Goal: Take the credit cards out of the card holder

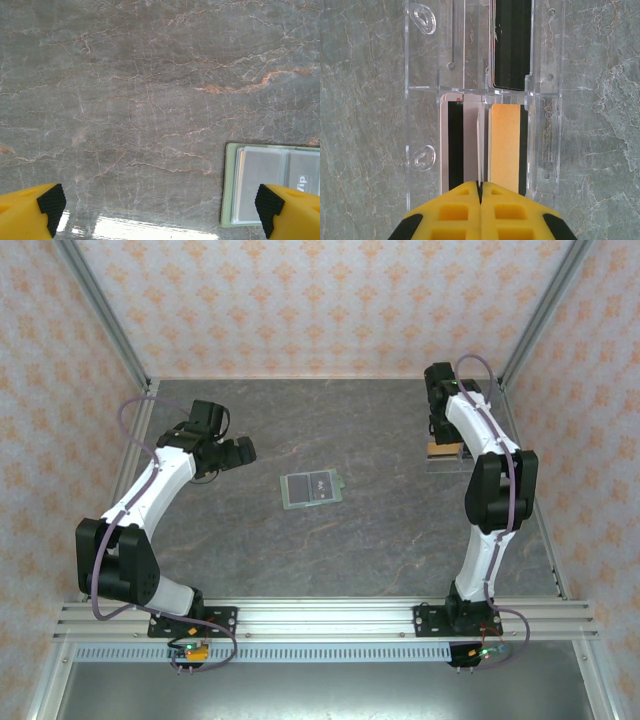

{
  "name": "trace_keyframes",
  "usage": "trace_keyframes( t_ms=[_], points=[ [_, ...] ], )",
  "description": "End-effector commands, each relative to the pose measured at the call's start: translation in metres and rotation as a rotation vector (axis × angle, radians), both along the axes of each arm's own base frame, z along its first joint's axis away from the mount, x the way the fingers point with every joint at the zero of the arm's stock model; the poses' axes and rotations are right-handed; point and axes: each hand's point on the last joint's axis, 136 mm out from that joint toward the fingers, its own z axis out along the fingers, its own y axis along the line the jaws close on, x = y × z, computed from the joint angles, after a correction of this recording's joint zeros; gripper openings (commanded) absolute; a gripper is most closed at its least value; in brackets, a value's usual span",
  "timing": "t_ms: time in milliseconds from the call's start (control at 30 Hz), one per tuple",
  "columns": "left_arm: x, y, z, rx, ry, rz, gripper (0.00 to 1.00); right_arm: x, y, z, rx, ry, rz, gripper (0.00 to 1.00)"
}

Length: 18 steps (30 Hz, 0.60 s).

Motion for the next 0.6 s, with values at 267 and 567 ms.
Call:
trace_keyframes(
  t_ms=[267,567],
  points=[
    [-0.0004,0.0063,0.0012,0.029,0.014,-0.001,1.00,0.0053,-0.0074,0.0016,0.008,0.001,-0.034,0.11],
    [-0.0021,0.0062,0.0019,0.028,0.012,-0.003,1.00,0.0051,-0.0096,0.0028,0.002,0.007,-0.036,0.19]
  ],
)
